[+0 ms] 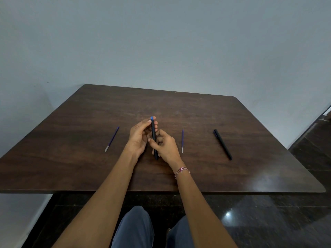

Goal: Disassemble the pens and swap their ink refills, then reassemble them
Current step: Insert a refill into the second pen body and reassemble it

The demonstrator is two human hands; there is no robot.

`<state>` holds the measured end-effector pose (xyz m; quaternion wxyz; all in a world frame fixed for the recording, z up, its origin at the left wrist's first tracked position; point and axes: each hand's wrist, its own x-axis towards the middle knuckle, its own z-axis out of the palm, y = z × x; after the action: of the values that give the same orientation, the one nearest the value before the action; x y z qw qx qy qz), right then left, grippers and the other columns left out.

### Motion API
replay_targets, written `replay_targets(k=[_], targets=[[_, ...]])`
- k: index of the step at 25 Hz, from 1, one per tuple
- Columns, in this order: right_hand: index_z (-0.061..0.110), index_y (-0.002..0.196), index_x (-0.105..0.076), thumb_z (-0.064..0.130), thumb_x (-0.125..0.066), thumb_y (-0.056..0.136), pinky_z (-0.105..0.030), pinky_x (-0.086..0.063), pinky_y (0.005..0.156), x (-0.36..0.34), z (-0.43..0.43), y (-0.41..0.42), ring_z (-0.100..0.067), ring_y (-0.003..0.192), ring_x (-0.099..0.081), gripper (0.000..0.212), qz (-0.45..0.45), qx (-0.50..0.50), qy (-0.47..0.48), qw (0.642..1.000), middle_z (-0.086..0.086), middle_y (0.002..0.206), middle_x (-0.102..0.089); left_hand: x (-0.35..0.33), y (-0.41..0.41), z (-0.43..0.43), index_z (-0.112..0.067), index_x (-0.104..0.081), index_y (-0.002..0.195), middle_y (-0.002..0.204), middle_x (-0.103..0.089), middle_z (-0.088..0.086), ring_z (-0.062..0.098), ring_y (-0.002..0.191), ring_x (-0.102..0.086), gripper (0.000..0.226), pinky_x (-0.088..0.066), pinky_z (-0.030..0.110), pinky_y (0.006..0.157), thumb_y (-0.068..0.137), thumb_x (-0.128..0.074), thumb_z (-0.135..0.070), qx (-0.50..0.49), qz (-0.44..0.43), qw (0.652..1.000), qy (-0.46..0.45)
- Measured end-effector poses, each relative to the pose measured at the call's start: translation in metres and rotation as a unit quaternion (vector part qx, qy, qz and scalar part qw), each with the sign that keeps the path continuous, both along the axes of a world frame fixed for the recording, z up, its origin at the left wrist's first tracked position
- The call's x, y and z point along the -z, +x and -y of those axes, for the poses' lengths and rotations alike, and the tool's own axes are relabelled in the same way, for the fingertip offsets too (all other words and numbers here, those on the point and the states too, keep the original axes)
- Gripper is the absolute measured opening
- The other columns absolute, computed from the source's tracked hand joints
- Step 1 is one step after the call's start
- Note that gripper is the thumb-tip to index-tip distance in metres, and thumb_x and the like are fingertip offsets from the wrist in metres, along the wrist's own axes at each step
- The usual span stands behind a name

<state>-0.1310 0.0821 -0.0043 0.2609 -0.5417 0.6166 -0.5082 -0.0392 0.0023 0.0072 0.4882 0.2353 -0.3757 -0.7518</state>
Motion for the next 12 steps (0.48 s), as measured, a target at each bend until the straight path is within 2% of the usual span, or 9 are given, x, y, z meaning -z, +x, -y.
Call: replay_targets(k=[3, 8, 12], targets=[[0.015, 0.092, -0.055, 0.022, -0.066, 0.087, -0.016, -0.044, 0.044, 0.0012, 0.0005, 0.0002, -0.009, 0.048, -0.063, 0.013, -0.007, 0.001, 0.001, 1.0, 0.0, 0.06, -0.059, -0.0012, 0.0002, -0.0006, -0.012, -0.069, 0.093, 0.076, -0.069, -0.002, 0.009, 0.072, -0.065, 0.012, -0.055, 0.02, 0.062, 0.087, -0.061, -0.005, -0.006, 0.008, 1.0, 0.005], [0.014, 0.093, -0.055, 0.022, -0.066, 0.088, -0.015, -0.044, 0.045, 0.0005, 0.0004, -0.0003, -0.008, 0.048, -0.063, 0.015, -0.012, 0.001, 0.007, 1.0, 0.0, 0.059, -0.058, -0.0016, 0.0005, -0.0008, -0.016, -0.065, 0.094, 0.084, -0.063, -0.003, 0.01, 0.075, -0.06, 0.015, -0.055, 0.021, 0.063, 0.083, -0.065, -0.005, -0.017, 0.017, 1.0, -0.004], [0.017, 0.092, -0.055, 0.022, -0.064, 0.089, -0.019, -0.046, 0.043, -0.0009, -0.0009, 0.0008, -0.008, 0.048, -0.062, 0.011, -0.004, 0.003, 0.009, 1.0, -0.003, 0.062, -0.061, -0.0024, 0.0012, -0.0023, -0.011, -0.066, 0.101, 0.081, -0.067, -0.001, 0.009, 0.075, -0.064, 0.015, -0.055, 0.022, 0.063, 0.092, -0.054, -0.014, -0.002, -0.021, 1.0, 0.016]])
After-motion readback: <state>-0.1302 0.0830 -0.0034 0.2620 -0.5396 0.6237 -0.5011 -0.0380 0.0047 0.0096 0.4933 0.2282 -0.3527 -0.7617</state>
